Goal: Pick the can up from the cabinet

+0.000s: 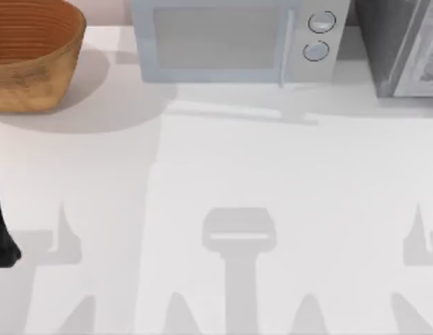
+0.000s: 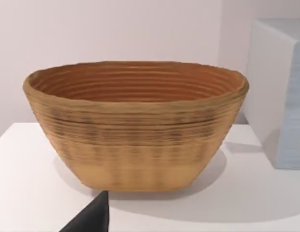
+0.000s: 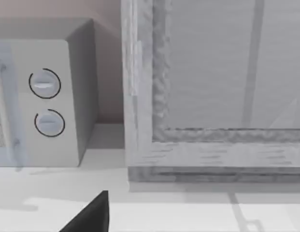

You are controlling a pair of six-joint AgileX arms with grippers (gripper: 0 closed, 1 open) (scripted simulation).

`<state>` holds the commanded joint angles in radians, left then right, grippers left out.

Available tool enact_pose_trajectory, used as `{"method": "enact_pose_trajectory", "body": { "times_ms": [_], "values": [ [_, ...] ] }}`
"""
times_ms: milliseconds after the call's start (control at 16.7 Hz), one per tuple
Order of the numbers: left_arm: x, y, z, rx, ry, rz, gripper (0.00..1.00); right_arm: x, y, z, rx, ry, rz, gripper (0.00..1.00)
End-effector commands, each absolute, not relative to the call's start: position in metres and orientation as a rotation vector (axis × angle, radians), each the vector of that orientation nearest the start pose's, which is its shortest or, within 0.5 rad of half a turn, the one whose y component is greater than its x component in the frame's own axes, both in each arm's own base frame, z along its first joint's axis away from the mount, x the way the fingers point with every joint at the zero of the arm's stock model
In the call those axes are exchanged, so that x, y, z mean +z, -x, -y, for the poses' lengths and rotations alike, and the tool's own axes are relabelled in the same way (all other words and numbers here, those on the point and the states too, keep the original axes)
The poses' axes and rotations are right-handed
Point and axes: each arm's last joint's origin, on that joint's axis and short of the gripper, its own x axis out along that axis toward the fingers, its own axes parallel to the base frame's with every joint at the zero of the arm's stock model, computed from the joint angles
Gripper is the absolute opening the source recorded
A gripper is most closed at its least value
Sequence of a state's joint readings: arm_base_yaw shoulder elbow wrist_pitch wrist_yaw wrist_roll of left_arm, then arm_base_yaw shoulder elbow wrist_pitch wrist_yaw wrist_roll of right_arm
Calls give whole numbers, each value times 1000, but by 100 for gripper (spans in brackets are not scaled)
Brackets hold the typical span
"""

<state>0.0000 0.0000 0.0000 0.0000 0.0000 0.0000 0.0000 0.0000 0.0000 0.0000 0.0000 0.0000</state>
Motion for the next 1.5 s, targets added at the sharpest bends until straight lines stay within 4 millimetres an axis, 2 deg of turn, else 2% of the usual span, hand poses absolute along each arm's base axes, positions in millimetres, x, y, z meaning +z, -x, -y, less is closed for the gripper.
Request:
{"method": "enact_pose_trajectory", "body": {
  "times_ms": [240, 420, 600, 960, 1140, 1320, 1500],
  "values": [
    [160, -106, 1, 0, 0, 0, 100, 167, -106, 1, 2, 2, -16, 100],
    [160, -106, 1, 0, 0, 0, 100, 196, -109, -1, 3, 6, -59, 100],
    [160, -106, 1, 0, 0, 0, 100, 250, -118, -3, -3, 8, -80, 100],
    [160, -106, 1, 0, 0, 0, 100, 397, -156, -14, -9, -4, 3, 100],
    [160, -106, 1, 0, 0, 0, 100, 457, -183, -23, -6, -10, 43, 100],
    [160, -106, 1, 0, 0, 0, 100, 492, -213, -33, -3, -10, 43, 100],
    [160, -106, 1, 0, 0, 0, 100, 507, -241, -42, -1, -4, 19, 100]
  ]
}}
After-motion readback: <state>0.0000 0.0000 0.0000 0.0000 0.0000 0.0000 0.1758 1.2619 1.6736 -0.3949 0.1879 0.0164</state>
